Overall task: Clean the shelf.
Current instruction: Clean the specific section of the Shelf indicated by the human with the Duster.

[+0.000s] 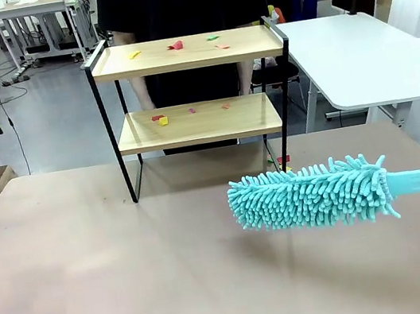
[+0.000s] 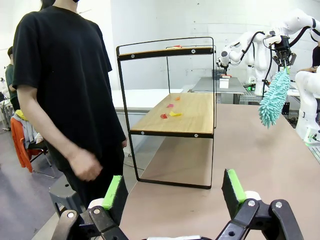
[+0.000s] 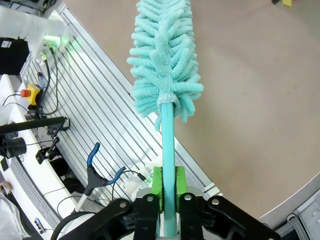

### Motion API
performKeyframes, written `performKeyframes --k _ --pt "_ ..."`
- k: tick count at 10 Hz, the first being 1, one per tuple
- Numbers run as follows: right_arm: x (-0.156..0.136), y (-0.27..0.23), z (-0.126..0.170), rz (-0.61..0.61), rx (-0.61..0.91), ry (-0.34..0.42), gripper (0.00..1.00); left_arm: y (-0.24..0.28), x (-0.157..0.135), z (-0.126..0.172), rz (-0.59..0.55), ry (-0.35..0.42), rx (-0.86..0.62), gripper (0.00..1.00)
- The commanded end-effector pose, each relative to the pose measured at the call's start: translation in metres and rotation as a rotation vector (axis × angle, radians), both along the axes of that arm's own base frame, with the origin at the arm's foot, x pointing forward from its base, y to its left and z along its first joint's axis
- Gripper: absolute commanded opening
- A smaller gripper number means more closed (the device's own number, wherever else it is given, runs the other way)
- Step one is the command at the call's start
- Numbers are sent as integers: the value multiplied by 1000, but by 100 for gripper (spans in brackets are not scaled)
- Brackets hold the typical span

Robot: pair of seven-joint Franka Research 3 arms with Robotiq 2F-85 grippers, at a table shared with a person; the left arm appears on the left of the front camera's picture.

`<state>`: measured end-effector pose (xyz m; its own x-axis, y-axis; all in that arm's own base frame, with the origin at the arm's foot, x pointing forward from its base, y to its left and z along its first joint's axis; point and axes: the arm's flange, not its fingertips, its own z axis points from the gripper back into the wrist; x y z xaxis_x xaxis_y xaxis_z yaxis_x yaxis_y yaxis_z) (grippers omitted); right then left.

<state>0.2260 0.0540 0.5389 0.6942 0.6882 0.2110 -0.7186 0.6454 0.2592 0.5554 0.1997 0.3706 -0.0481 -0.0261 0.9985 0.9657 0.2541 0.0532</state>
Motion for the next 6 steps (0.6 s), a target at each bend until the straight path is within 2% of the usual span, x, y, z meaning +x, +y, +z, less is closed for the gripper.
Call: performKeyframes --k 1,6 --pt "-1 0 2 -5 6 -3 13 0 -2 3 1 -5 -1 100" --pt "-1 0 2 -5 6 -3 13 0 -2 3 1 -5 -1 100"
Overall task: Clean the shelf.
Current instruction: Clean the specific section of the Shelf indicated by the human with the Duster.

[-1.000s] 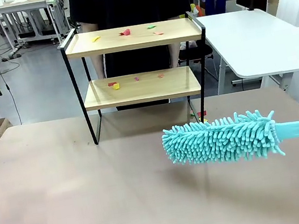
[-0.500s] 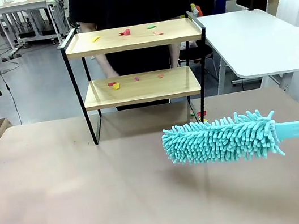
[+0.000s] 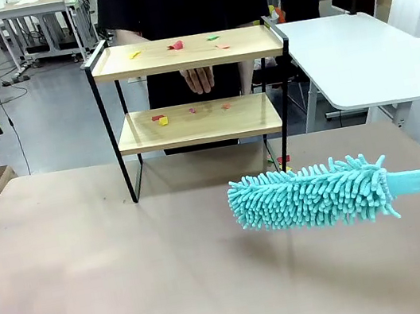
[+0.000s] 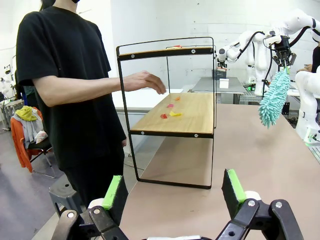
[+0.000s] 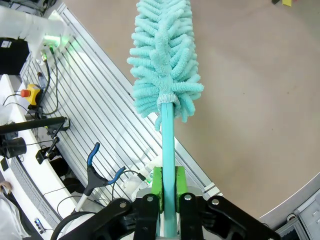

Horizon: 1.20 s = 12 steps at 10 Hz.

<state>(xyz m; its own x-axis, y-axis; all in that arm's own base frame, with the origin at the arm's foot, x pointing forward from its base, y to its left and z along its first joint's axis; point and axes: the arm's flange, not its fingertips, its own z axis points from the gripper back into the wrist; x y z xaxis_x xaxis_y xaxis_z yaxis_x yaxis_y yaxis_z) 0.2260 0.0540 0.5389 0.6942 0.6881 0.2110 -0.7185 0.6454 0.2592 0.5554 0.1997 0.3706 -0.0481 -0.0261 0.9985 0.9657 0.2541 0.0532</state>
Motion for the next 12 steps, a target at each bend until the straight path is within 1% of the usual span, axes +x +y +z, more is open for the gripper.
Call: performKeyframes --k 1,12 --pt "-1 0 2 -5 6 -3 13 0 -2 3 1 -5 -1 100" --pt "-1 0 2 -5 6 -3 13 0 -2 3 1 -5 -1 100"
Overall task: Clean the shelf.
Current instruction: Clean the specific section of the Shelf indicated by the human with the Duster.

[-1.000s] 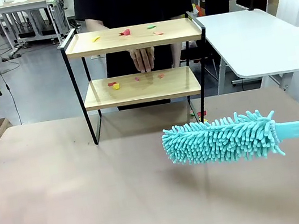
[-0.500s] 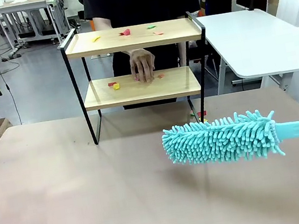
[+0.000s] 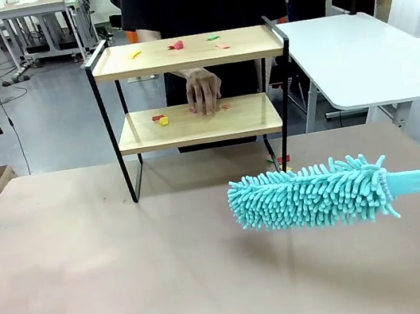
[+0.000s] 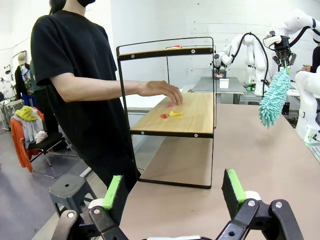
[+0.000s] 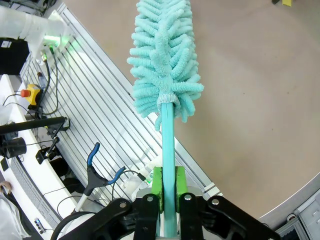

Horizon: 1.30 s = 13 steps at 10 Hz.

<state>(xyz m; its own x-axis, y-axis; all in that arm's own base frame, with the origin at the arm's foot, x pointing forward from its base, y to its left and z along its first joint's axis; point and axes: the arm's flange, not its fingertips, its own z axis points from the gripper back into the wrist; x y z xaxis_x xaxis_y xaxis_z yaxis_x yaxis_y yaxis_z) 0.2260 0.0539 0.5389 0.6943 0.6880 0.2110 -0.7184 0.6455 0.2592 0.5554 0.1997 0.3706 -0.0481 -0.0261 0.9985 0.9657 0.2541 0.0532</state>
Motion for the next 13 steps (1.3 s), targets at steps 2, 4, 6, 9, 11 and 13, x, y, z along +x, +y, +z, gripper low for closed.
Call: performKeyframes --k 2,4,6,9,11,13 --pt "-1 0 2 -4 6 -3 13 0 -2 3 1 -5 -1 100" --pt "-1 0 2 -4 6 -3 13 0 -2 3 1 -5 -1 100" --pt "0 0 0 0 0 0 13 0 -2 3 1 -5 -1 100" --pt "-8 54 11 20 56 -57 13 0 -2 3 1 -5 -1 100" --pt "-9 87 9 -46 146 -100 13 0 -2 3 1 -5 -1 100" --pt "-4 116 7 -170 204 -152 13 0 -2 3 1 -5 -1 100"
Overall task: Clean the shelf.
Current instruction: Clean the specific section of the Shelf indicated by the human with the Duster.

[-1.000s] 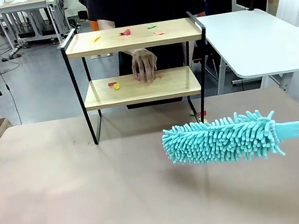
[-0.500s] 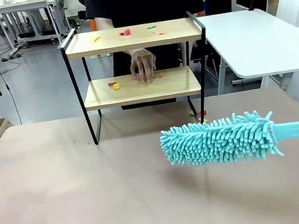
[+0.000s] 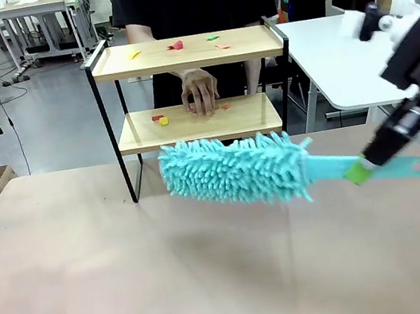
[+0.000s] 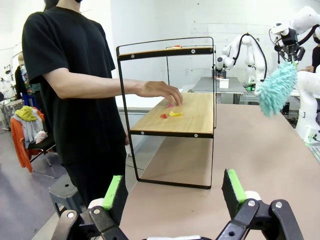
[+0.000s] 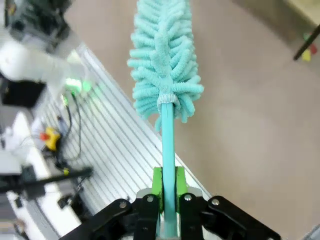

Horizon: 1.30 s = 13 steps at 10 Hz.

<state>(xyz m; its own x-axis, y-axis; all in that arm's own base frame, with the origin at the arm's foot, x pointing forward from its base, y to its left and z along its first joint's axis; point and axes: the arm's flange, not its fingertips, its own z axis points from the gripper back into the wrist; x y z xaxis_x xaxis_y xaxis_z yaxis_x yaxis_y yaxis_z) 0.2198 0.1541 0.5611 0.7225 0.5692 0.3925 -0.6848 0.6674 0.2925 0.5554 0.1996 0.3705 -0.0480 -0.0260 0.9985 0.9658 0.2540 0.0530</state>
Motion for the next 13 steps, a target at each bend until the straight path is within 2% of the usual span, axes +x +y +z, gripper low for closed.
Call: performKeyframes --k 1,2,5,7,8,12,13 --pt "6 36 -18 -134 63 -89 13 0 -2 3 1 -5 -1 100" --pt "14 55 -24 -189 67 -119 13 0 -2 3 1 -5 -1 100" --pt "46 100 -34 -258 127 -116 13 0 -2 3 1 -5 -1 100" --pt "61 121 -42 -293 117 -72 13 0 -2 3 1 -5 -1 100" --pt "44 97 -35 -234 96 -112 13 0 -2 3 1 -5 -1 100" --pt "51 103 -40 -227 91 -107 13 0 -2 3 1 -5 -1 100" --pt "58 112 -39 -244 152 -129 13 0 -2 3 1 -5 -1 100"
